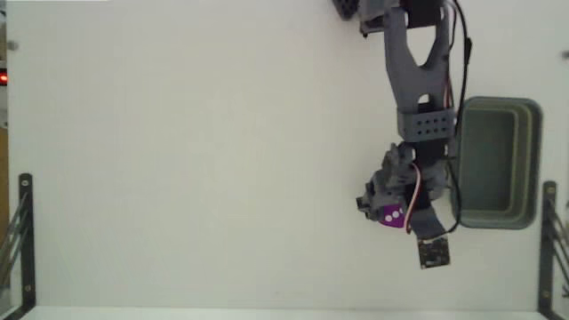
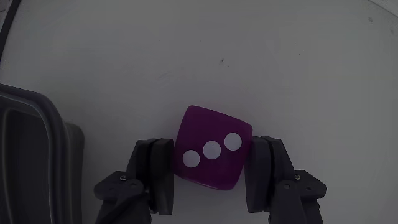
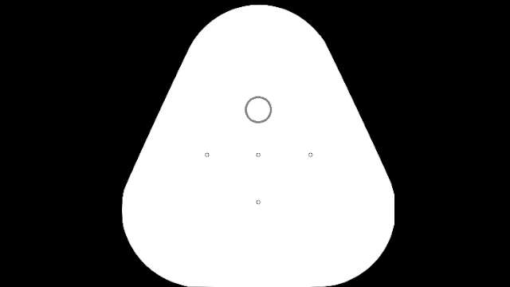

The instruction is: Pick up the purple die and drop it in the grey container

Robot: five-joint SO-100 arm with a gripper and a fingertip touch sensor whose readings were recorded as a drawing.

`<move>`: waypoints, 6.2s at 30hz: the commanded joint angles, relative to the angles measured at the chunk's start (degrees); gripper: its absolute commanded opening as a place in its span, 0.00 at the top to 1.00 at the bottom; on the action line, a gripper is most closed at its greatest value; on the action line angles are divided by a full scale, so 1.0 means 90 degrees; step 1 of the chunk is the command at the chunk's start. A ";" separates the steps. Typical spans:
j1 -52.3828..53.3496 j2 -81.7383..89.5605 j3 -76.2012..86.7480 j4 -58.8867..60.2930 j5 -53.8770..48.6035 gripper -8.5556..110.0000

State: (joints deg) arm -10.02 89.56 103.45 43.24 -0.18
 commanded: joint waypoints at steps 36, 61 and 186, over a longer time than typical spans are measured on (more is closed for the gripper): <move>-0.0010 0.0236 -0.0005 -0.0063 0.0020 0.42; -0.0010 0.0356 -0.0821 0.0873 0.0020 0.42; -0.2744 0.0333 -0.4210 0.4249 0.0020 0.42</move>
State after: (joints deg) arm -33.13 86.75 65.83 80.86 -0.26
